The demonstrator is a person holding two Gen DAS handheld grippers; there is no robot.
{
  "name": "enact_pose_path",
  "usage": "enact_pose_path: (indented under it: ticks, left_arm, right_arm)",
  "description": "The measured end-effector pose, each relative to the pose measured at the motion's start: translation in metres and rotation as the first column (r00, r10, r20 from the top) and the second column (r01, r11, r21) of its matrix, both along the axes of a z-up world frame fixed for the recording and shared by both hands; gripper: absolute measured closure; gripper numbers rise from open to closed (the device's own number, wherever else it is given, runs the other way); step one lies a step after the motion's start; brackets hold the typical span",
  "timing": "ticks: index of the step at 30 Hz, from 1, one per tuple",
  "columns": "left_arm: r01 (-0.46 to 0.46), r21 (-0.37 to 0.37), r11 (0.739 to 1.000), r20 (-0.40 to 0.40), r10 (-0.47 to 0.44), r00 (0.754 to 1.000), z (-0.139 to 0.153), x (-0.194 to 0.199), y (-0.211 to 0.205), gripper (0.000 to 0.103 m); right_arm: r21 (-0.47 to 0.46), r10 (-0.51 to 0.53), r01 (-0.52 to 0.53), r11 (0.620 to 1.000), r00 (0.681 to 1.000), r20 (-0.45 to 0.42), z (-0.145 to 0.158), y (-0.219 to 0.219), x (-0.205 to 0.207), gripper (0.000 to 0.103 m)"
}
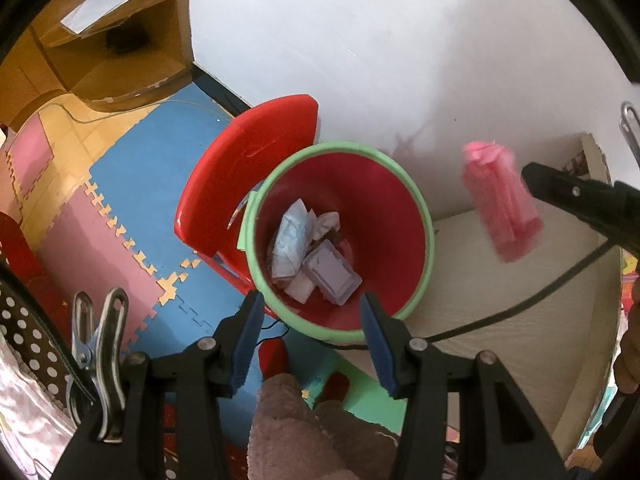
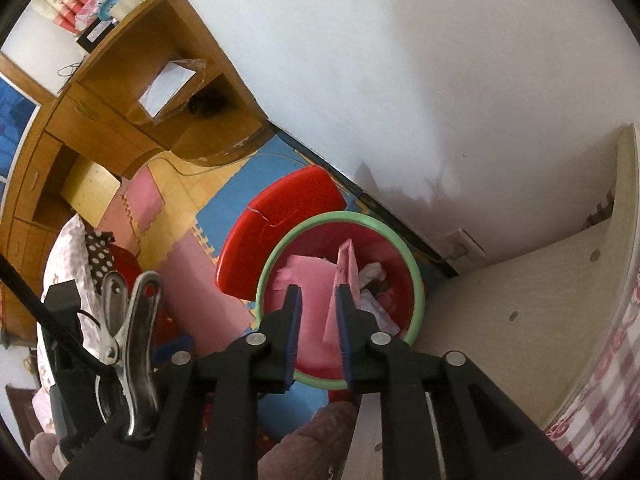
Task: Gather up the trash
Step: 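Open the right gripper over the red bucket to drop the pink paper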
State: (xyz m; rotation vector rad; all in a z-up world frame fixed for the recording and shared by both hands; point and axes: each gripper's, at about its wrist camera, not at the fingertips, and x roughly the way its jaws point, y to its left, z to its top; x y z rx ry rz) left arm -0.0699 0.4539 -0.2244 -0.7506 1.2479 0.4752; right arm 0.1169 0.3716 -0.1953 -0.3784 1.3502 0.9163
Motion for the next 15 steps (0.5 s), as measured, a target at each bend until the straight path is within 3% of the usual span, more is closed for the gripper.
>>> enact_pose_path:
  ticks: [7,15]
  left_arm:
    - [-0.002,0.005,1.000,-0.007,0.002,1.000,0.001,-0.001,-0.001,0.051]
    - [0.016,0.052,0.999,0.009,-0.017,1.000,0.018,-0.008,0.000,0.051]
  right_arm:
    - [0.012,-0.022,0.022,1.000,1.000,0.006,0.006,-0.005,-0.005,0.077]
    - [0.067,-0.072,0.067,0.996,0.995,0.076,0.032,-0.025,-0.025,0.077]
